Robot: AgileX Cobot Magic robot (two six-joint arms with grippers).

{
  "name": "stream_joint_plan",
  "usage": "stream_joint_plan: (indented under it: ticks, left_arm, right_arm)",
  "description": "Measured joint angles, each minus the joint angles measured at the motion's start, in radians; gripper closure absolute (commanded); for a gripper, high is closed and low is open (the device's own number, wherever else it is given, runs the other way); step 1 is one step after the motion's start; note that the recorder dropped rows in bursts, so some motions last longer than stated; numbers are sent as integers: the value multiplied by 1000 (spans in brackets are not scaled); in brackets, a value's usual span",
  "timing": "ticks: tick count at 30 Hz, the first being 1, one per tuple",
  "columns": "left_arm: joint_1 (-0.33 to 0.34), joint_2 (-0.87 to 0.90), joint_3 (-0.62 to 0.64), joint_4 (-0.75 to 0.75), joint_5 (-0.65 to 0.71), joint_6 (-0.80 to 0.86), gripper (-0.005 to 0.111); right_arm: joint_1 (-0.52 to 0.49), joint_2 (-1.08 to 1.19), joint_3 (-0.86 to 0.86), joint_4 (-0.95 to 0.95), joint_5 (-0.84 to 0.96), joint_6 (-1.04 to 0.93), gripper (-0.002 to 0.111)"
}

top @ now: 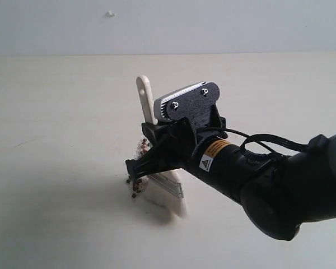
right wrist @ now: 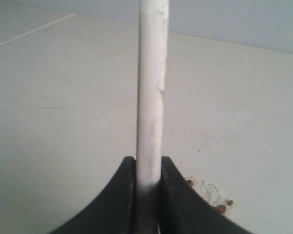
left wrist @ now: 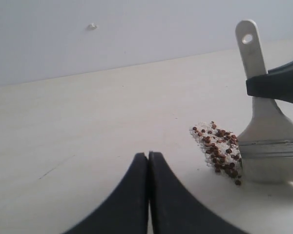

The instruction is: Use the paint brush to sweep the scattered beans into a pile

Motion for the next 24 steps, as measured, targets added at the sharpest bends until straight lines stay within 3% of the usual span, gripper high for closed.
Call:
stream_joint_plan:
  ticks: [12, 24]
  left_arm:
    - [0, 0, 0, 0, 0, 0, 107]
    - [0, 0, 0, 0, 0, 0, 107]
  right_arm:
    - [-2, -24, 0, -242, -11, 127, 108]
    - [-2, -161, 0, -317, 24, 202, 108]
